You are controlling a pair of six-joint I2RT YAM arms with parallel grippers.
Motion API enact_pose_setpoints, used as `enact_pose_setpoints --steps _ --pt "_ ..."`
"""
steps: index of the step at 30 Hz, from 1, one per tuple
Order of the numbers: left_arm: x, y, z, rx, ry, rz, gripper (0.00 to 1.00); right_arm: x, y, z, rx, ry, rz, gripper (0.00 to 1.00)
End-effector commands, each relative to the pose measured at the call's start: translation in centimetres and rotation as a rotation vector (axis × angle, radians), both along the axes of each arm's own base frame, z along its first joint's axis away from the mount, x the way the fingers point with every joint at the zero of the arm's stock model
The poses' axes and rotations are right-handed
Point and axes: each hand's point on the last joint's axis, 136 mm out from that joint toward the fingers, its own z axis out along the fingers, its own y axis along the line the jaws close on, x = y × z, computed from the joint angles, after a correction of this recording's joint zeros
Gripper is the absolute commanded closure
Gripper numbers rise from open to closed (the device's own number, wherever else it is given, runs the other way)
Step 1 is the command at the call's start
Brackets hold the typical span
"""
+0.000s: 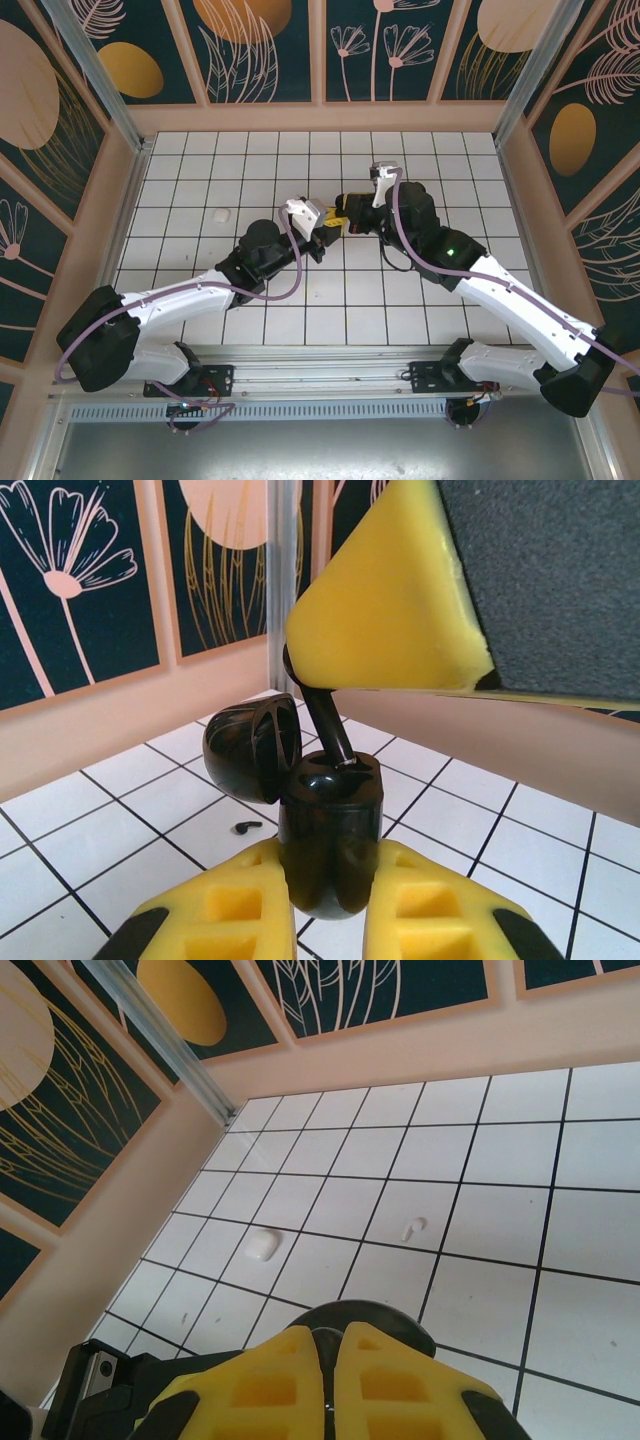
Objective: Insert wireless bluetooth earbuds into charging case
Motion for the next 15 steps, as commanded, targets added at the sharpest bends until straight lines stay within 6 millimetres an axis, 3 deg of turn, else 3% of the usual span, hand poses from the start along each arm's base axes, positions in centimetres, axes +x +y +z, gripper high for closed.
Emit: enact_pose_setpoints --steps 1,15 --pt "-0.2 -0.2 1.3 -0.049 -0.021 -0.009 1.0 0.4 0.1 0.8 0.0 -0.036 -0.01 0.92" --pt "0.1 -0.1 2.3 -0.095 0.006 0.009 1.0 -0.6 -0.7 -1.0 0.004 -0.002 -0.008 0.92"
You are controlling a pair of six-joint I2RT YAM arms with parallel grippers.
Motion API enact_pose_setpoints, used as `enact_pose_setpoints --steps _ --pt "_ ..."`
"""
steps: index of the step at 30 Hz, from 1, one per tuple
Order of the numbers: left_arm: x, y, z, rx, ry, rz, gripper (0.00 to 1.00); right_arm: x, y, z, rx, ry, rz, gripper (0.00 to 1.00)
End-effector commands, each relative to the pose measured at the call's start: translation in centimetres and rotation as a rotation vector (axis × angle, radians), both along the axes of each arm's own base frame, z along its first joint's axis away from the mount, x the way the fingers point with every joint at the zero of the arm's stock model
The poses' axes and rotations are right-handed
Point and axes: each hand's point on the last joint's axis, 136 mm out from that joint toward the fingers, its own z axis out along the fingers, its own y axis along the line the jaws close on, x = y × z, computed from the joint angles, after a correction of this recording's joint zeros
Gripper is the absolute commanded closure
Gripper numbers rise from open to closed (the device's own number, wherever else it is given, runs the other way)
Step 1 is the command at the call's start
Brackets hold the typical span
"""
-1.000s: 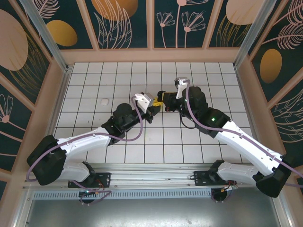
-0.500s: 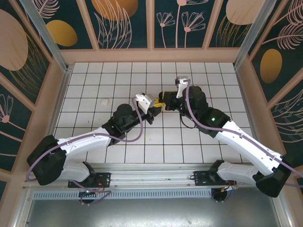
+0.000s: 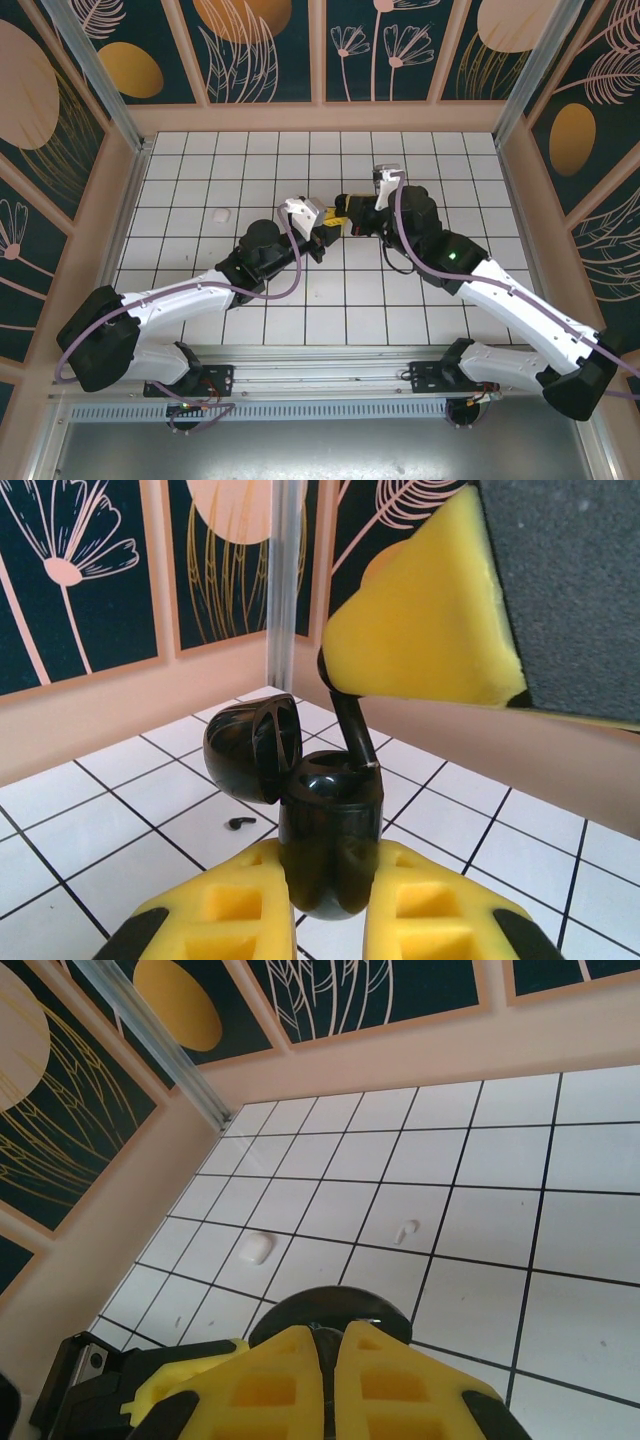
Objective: Insert wireless bluetooth earbuds into charging case
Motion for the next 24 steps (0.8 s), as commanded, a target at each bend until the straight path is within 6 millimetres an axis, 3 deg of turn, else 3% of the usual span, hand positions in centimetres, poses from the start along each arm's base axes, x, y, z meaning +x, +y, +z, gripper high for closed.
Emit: enact_pose_setpoints --steps 1,18,24 --pt "0.1 -0.1 2.5 -0.077 -0.028 0.007 1.0 -0.3 -0.2 -0.8 -0.003 0.01 0.0 0.92" --pt "0.2 -0.4 2.6 -0.092 -0.015 -0.002 1.0 -0.4 0.0 -0.3 0.01 0.003 0.016 0.92" --pt "0.1 -0.6 2.2 -0.092 -0.013 -0.015 1.0 -0.3 -0.5 1.6 0.031 -0.034 -0.006 0.92"
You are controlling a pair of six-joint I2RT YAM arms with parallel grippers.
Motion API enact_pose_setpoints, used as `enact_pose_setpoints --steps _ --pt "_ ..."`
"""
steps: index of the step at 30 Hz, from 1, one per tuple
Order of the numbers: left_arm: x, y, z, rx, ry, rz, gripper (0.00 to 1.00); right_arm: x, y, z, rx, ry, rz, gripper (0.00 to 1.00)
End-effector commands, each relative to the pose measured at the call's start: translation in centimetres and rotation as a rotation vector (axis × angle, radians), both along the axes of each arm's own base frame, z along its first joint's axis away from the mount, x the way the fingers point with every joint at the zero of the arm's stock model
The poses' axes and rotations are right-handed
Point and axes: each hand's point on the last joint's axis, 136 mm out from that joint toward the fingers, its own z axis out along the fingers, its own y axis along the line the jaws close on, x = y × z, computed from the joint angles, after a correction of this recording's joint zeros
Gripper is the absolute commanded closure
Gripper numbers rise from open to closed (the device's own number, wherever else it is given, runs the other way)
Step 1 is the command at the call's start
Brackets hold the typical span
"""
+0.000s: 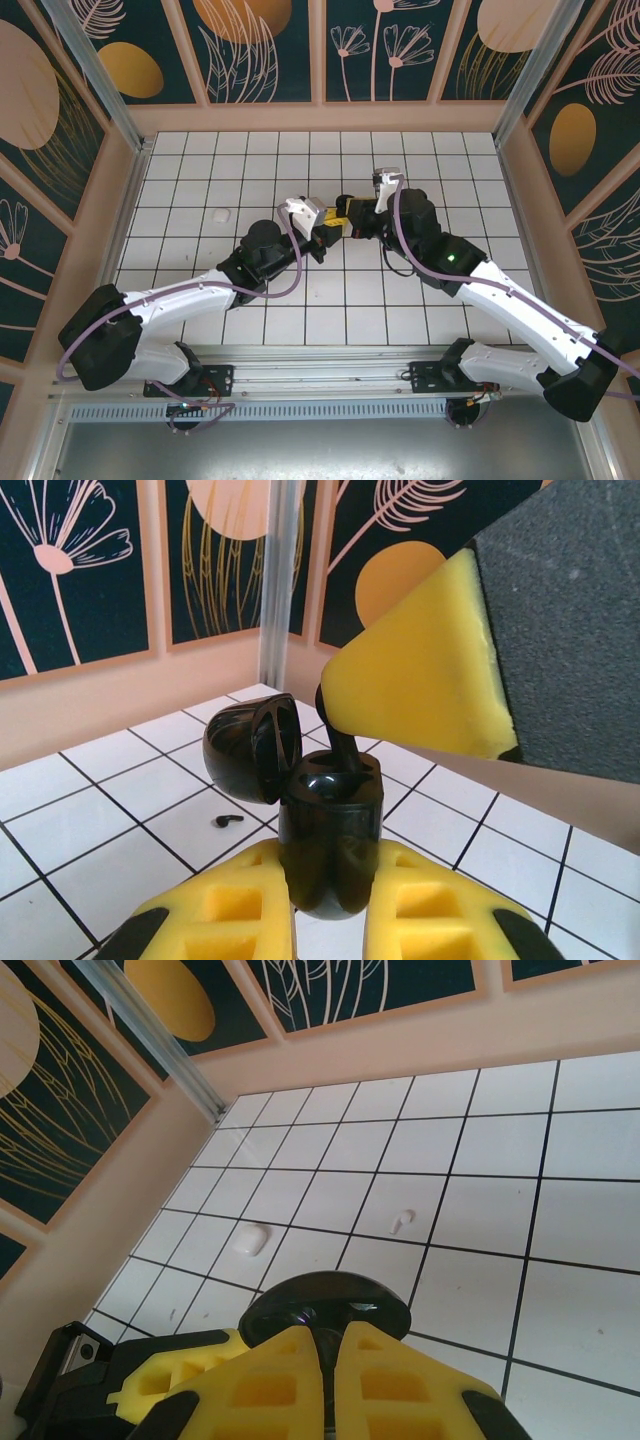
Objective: Insert wireless bluetooth earbuds into charging case
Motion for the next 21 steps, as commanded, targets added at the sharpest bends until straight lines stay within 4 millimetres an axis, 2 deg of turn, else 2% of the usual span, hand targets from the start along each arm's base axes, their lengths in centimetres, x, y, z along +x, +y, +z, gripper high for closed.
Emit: enact_pose_setpoints --steps 1,5,14,21 --pt "-0.1 -0.4 2.4 -0.072 -0.048 -0.013 1.0 -0.3 -0.5 2.9 0.042 -0.054 -0.009 0.92" --pt "-0.3 -0.2 2.3 -0.069 -0.067 -0.018 1.0 -0.3 -0.5 3.7 0.052 -0.07 -0.005 0.92" --pt "-0.1 -0.5 1.7 -0.051 -0.061 -0.017 1.0 -0.4 0.0 3.6 0.066 -0.065 0.012 0.92" --pt "0.2 -0.6 1.1 -0.04 -0.046 -0.012 1.0 -0.1 -0.4 4.4 0.057 -0.087 -0.004 0.92"
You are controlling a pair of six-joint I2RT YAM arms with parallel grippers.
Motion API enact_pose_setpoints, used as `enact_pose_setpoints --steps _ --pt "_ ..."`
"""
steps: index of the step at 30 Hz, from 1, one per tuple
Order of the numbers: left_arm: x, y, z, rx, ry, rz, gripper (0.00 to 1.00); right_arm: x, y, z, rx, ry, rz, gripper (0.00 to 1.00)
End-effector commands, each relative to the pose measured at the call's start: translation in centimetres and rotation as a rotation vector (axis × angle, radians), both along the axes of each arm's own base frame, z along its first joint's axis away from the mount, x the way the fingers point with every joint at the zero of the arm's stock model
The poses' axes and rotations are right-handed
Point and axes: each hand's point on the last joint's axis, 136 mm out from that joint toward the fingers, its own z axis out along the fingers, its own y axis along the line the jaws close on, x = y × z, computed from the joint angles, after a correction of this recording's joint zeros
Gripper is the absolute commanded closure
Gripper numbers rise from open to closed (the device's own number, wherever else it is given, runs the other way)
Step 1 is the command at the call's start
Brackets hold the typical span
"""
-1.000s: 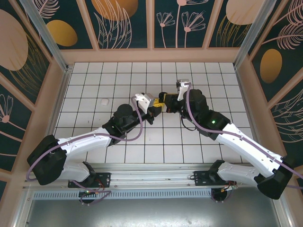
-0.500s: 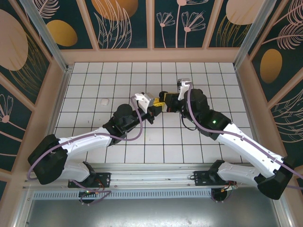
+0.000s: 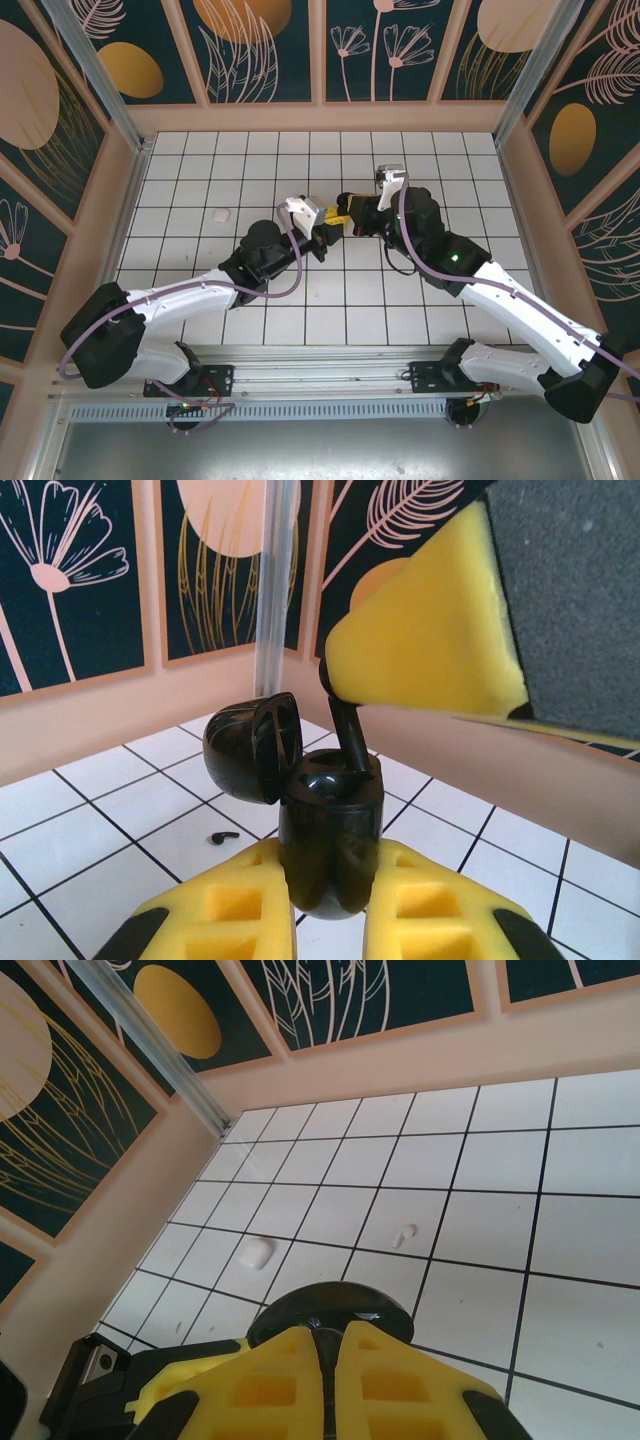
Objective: Insert wireless bluetooth earbuds into charging case
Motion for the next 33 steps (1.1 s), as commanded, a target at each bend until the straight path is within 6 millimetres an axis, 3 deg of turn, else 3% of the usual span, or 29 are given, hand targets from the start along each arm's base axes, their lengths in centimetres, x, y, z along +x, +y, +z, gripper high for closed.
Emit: enact_pose_setpoints --steps 1,8,15,33 --pt "0.1 -0.3 0.6 -0.019 -0.023 -0.004 1.0 -0.2 0.0 3.1 0.037 -0.063 0.01 0.92" --pt "0.2 -0.4 0.7 -0.022 -0.022 -0.003 1.0 -0.2 0.4 2.8 0.031 -0.057 0.025 0.92" --pt "0.1 -0.6 1.3 -0.032 -0.026 -0.012 1.0 0.1 0.4 0.7 -0.005 -0.027 0.02 0.92" --pt "-0.1 -0.4 2.2 -0.054 -0.034 -0.015 1.0 -0.2 0.8 -2.2 -0.014 0.045 0.033 0.92"
